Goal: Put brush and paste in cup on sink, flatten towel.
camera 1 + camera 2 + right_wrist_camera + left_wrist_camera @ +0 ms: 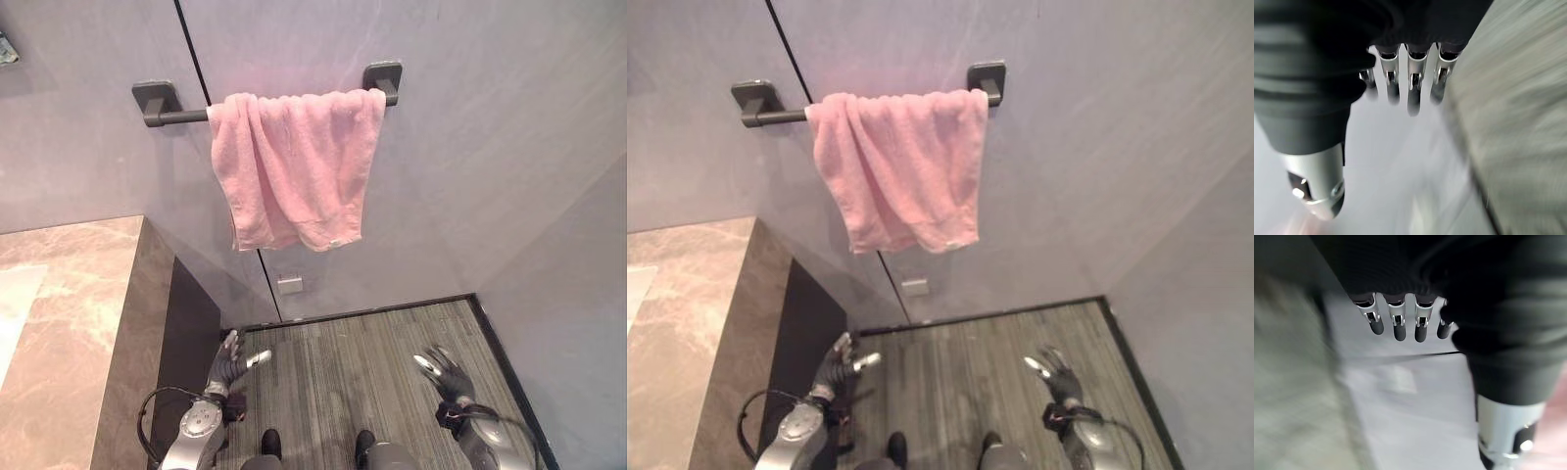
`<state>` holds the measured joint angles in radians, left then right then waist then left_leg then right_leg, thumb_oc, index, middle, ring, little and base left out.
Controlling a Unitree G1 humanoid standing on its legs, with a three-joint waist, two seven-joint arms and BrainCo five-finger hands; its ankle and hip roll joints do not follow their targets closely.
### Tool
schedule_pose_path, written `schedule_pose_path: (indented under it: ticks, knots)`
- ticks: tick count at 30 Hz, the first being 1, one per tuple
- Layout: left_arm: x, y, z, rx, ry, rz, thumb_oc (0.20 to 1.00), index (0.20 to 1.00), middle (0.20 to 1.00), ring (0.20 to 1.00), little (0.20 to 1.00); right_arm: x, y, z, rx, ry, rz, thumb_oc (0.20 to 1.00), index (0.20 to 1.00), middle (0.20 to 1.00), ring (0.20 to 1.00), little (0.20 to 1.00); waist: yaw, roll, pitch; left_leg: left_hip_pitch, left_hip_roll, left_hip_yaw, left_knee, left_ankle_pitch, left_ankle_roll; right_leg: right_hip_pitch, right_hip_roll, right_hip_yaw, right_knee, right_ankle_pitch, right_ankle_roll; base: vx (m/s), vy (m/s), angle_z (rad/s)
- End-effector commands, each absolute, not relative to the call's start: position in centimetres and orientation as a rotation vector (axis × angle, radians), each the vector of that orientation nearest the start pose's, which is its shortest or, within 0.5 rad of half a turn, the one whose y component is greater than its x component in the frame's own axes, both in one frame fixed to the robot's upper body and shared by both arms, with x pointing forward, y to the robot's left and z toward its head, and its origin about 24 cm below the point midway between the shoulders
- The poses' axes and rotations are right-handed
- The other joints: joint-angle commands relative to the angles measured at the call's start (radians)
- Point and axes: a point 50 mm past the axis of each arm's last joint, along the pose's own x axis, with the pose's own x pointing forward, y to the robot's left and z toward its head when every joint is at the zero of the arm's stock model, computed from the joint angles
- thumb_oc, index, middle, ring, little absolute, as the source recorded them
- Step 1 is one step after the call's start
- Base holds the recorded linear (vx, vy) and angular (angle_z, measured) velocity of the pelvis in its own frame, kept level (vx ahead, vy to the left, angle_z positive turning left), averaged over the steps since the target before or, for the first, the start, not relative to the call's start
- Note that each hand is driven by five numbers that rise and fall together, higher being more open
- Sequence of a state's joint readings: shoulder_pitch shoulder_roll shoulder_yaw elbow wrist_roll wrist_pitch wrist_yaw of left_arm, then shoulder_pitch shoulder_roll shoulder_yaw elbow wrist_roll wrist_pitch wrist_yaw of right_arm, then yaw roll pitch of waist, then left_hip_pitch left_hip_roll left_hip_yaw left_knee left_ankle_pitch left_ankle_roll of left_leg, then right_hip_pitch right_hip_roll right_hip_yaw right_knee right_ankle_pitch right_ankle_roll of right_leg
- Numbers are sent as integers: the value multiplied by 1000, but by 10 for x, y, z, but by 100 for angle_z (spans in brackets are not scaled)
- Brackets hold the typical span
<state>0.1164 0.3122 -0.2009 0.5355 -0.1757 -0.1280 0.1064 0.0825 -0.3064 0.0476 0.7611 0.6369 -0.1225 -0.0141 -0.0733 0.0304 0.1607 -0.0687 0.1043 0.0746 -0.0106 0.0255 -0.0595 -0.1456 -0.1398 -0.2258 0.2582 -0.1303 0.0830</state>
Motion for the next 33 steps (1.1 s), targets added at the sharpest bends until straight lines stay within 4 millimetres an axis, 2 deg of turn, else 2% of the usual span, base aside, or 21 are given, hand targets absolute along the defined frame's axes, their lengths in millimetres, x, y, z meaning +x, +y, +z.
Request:
schedule_pose_path:
  ticks: [1,7,13,15,17,18,19,21,23,24,25,27,30,33]
  knots:
    - [196,238,-58,305,420,81,1000,1000,1000,1000,1000,170,-254,-100,317,580,-405,1000,1000,1000,1000,1000,5,-58,53,21,-51,104,52,-63,25,-12,-96,-3,-135,197,93,90,15,5]
    - [193,242,-57,303,420,111,1000,1000,1000,1000,1000,173,-265,-94,287,549,-445,1000,1000,1000,1000,1000,5,-67,39,35,-67,99,69,-91,39,13,-117,-3,-123,211,110,84,61,3]
    - [191,250,-56,300,422,143,1000,1000,1000,1000,1000,183,-268,-87,259,523,-440,1000,1000,1000,1000,1000,17,-78,34,58,-101,101,85,-120,60,29,-161,6,-97,276,138,80,132,6]
    - [191,253,-55,289,416,166,1000,1000,1000,1000,1000,191,-266,-82,250,502,-418,1000,1000,1000,1000,1000,22,-80,34,77,-113,102,81,-128,74,24,-171,18,-57,294,142,87,222,3]
    - [191,256,-52,275,404,191,1000,1000,1000,1000,1000,201,-259,-74,241,463,-368,1000,1000,1000,1000,1000,30,-77,42,106,-125,100,84,-144,95,-3,-187,33,46,316,139,92,238,1]
    - [191,256,-52,275,404,191,1000,1000,1000,1000,1000,201,-259,-74,240,463,-368,1000,1000,1000,1000,1000,30,-78,42,106,-126,101,85,-145,95,-5,-188,35,49,314,139,70,190,-3]
    - [190,256,-51,263,402,199,1000,1000,1000,1000,1000,206,-254,-69,254,434,-341,1000,1000,1000,1000,1000,31,-74,54,129,-127,98,86,-151,107,-36,-185,34,130,332,133,77,177,-8]
    - [188,257,-53,249,410,208,1000,1000,1000,1000,1000,208,-250,-68,258,428,-318,1000,1000,1000,1000,1000,33,-71,58,144,-127,103,81,-157,110,-52,-187,19,163,322,129,93,148,-9]
    - [187,257,-56,249,425,210,1000,1000,1000,1000,1000,211,-242,-64,249,414,-260,1000,1000,1000,1000,1000,18,-76,57,175,-127,101,55,-153,106,-106,-158,18,133,332,122,113,61,-17]
    - [187,257,-56,249,425,210,1000,1000,1000,1000,1000,211,-242,-64,249,414,-260,1000,1000,1000,1000,1000,18,-76,58,175,-127,101,55,-153,106,-106,-158,18,132,332,122,110,-17,-15]
    - [189,257,-55,246,422,216,1000,1000,1000,1000,1000,213,-235,-62,239,404,-219,1000,1000,1000,1000,1000,12,-83,65,186,-124,103,43,-149,102,-134,-174,-8,79,384,134,102,-62,-7]
    - [191,257,-55,242,420,217,1000,1000,1000,1000,1000,210,-232,-60,212,400,-182,1000,1000,1000,1000,1000,1,-91,71,187,-111,95,41,-146,91,-136,-175,-11,13,394,145,132,-107,8]
    - [191,257,-56,240,420,214,1000,1000,1000,1000,1000,208,-232,-61,204,404,-176,1000,1000,1000,1000,1000,-2,-93,69,190,-107,90,40,-146,86,-130,-170,-8,-5,396,149,85,-61,17]
    - [190,253,-58,208,421,212,1000,1000,1000,1000,1000,199,-237,-65,160,433,-177,1000,1000,1000,1000,1000,2,-115,37,186,-108,87,20,-151,66,-66,-140,-9,-137,369,146,203,-143,25]
